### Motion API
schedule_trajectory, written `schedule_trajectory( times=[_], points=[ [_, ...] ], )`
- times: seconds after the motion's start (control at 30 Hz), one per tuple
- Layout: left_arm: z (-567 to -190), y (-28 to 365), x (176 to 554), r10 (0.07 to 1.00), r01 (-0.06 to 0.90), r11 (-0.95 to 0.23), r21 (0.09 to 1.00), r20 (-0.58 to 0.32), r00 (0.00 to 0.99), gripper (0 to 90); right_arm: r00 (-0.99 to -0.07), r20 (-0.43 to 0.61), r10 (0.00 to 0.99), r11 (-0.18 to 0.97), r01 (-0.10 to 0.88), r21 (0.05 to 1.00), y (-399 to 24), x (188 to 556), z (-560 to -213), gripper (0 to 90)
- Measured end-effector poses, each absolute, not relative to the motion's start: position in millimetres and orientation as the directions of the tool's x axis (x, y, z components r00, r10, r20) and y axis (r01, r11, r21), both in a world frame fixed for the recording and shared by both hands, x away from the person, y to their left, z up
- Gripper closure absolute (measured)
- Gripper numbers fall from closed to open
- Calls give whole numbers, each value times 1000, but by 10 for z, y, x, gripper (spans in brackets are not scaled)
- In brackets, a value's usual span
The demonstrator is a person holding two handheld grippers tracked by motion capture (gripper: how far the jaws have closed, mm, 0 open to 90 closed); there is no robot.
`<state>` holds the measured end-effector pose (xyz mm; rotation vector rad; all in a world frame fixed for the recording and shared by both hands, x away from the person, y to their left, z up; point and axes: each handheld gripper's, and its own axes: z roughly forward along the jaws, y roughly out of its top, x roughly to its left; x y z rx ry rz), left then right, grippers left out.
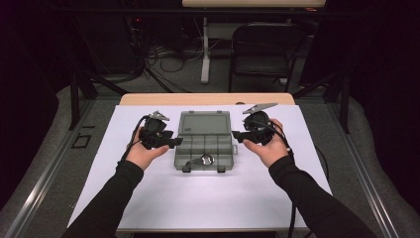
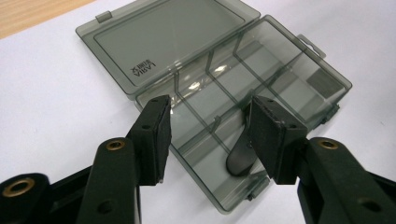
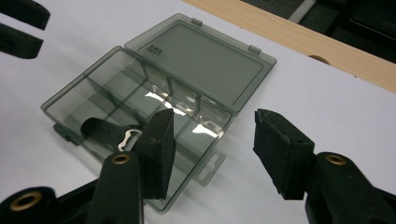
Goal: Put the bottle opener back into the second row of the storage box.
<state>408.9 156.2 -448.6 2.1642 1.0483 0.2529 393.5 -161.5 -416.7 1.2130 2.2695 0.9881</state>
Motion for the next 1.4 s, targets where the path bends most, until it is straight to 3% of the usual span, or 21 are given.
schedule_trajectory(
  times=[0.23, 0.7, 1.1, 1.4],
  points=[
    [-4475, 1523, 4170, 756, 623, -422, 659, -123, 642, 478, -550, -44, 834, 417, 575, 704, -1478, 4221, -4103, 466],
    [-4578, 1498, 4332, 792, 667, -388, 636, -141, 594, 500, -529, -18, 848, 397, 612, 684, -1337, 4731, -4138, 473],
    [-4684, 1466, 4418, 817, 688, -383, 617, -122, 564, 554, -513, -17, 858, 400, 648, 648, -1169, 5022, -4348, 472],
    [-4792, 1482, 4467, 835, 714, -359, 600, -135, 533, 615, -504, 0, 864, 396, 680, 618, -1098, 5129, -4541, 418]
  ],
)
